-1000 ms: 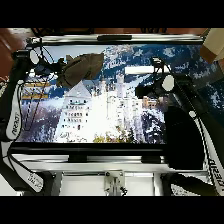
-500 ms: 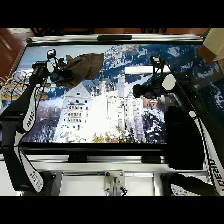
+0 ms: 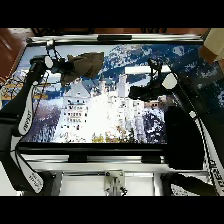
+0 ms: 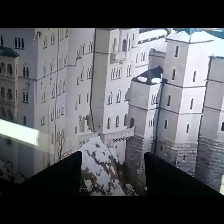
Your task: Fold the shirts.
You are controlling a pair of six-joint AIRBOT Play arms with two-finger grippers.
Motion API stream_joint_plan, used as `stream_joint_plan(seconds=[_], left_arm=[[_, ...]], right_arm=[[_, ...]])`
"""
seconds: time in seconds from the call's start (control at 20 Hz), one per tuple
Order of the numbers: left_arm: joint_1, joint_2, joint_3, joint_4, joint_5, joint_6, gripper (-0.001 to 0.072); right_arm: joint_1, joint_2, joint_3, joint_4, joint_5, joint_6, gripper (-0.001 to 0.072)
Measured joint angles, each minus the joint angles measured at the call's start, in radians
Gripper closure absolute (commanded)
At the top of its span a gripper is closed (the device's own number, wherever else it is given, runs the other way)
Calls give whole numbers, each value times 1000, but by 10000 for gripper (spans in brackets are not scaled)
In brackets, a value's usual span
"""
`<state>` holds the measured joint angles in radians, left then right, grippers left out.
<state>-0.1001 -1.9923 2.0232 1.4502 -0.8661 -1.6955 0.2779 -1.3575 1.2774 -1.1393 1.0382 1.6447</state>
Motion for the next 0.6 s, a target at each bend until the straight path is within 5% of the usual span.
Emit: stream_joint_plan(seconds=[0.35, 0.6], left_arm=[[-122, 476, 0, -4, -116, 136, 666], [-250, 731, -27, -4, -375, 127, 666]], right_arm=[[0, 193, 0, -27, 37, -10, 208], [0, 394, 0, -137, 110, 13, 208]])
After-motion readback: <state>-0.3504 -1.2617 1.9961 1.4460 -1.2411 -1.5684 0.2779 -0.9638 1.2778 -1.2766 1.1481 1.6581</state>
